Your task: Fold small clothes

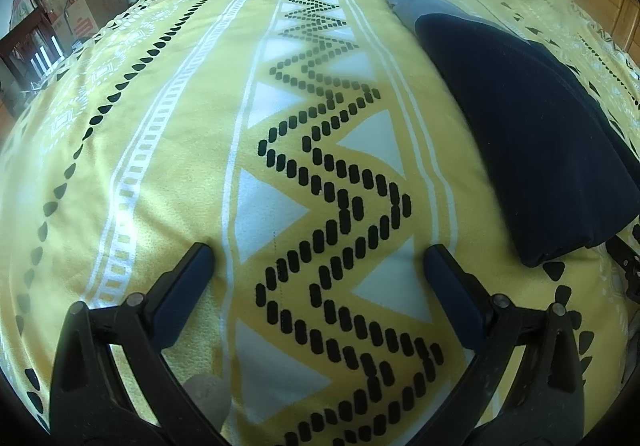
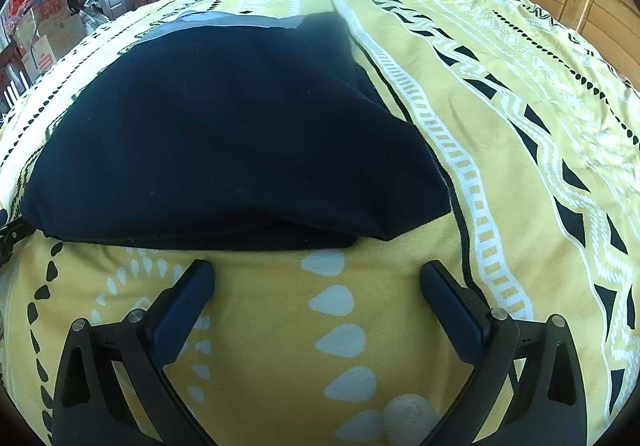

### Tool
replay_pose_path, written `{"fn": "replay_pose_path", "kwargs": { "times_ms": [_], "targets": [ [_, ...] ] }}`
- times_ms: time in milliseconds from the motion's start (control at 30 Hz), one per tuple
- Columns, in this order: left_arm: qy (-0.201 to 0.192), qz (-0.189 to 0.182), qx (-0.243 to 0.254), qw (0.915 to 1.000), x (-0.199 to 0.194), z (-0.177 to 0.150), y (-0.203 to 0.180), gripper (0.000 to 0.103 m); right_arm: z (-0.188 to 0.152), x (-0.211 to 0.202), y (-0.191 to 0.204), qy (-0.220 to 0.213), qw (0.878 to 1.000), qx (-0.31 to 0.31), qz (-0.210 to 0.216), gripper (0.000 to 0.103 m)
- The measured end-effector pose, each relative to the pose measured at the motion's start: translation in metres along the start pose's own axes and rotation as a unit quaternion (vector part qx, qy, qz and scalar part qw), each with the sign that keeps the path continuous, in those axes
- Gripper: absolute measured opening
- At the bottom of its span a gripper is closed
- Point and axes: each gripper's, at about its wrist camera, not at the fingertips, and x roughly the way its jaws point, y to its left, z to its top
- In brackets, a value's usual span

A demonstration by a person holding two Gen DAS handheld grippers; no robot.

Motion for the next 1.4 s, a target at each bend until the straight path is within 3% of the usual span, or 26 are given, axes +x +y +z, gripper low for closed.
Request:
{"fn": "replay_pose_path", "kwargs": {
  "times_ms": [667, 833, 1033, 1133, 1233, 1300, 1400],
  "targets": [
    [0.007, -0.004, -0.002, 1.0000, 0.000, 0.005, 0.000, 0.103, 0.003, 0.001, -0.001, 0.004, 1.000, 0.002, 0.002, 0.103],
    [0.006, 0.012, 0.010, 0.9999, 0.002, 0.009, -0.006, 0.103, 0.004, 0.001, -0.003, 0.005, 1.000, 0.004, 0.005, 0.103],
    [-0.001, -0.020, -0.014, 0.9997, -0.007, 0.011, 0.005, 0.103, 0.009, -0.008, -0.009, 0.001, 1.000, 0.023, 0.019, 0.103],
    [-0.040, -0.006, -0.023, 0.9989, -0.041, 0.017, 0.012, 0.103, 0.021, -0.042, -0.013, -0.036, 0.999, 0.019, 0.015, 0.103],
    [-0.120, 0.015, -0.008, 0.9926, -0.107, 0.032, 0.011, 0.103, 0.039, -0.101, -0.007, -0.104, 0.994, -0.006, 0.012, 0.103],
    [-0.192, 0.029, -0.005, 0.9809, -0.170, 0.044, 0.012, 0.103, 0.055, -0.167, -0.001, -0.178, 0.984, -0.022, 0.019, 0.103],
    [-0.307, 0.058, -0.020, 0.9497, -0.280, 0.050, 0.011, 0.103, 0.067, -0.271, 0.004, -0.296, 0.955, -0.027, 0.014, 0.103]
  ]
}}
